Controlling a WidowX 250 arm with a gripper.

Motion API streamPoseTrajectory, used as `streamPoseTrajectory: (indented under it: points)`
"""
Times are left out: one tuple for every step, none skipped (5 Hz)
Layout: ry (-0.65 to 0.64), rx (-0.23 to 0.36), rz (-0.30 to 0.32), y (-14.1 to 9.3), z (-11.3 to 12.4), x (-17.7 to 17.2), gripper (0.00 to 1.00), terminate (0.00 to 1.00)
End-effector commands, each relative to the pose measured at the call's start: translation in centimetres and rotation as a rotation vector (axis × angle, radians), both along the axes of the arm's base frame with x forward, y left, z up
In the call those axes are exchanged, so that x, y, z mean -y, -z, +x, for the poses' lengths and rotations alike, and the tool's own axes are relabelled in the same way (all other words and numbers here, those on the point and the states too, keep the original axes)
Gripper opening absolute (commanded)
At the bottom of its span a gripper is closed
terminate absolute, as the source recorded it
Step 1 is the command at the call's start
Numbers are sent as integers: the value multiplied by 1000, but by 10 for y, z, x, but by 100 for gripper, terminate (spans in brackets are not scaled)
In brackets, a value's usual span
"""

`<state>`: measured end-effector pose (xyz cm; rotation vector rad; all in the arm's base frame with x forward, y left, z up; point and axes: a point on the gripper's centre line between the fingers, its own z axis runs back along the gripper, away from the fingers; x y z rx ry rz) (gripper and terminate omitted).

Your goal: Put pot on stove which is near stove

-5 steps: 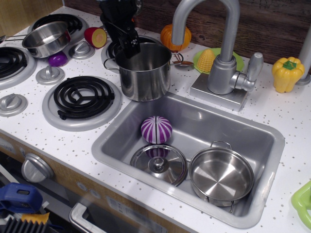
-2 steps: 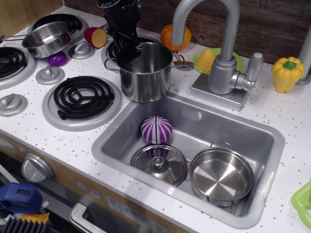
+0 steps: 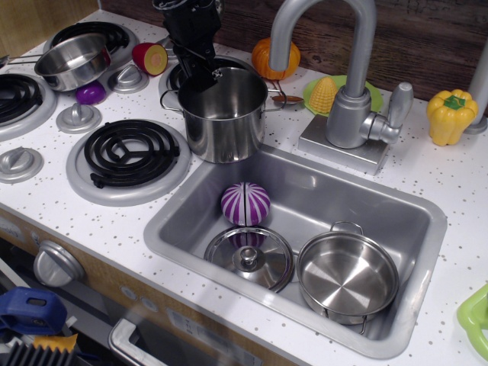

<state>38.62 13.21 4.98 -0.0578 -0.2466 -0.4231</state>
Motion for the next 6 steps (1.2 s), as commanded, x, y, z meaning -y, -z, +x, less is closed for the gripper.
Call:
streamPoseTrajectory:
  points:
    - [4,47,129,-56,-3,-18,0,0]
    - [-6,17,172,-77,-15,-30,0,0]
    - [-22,-17,199,-90,-29,-40,0,0]
    - [-34,-38,220,-96,-48,-49,0,0]
    - [-36,-62,197,-93,-63,-52,0,0]
    - [-40,-65,179,-85,-74,-55,0,100]
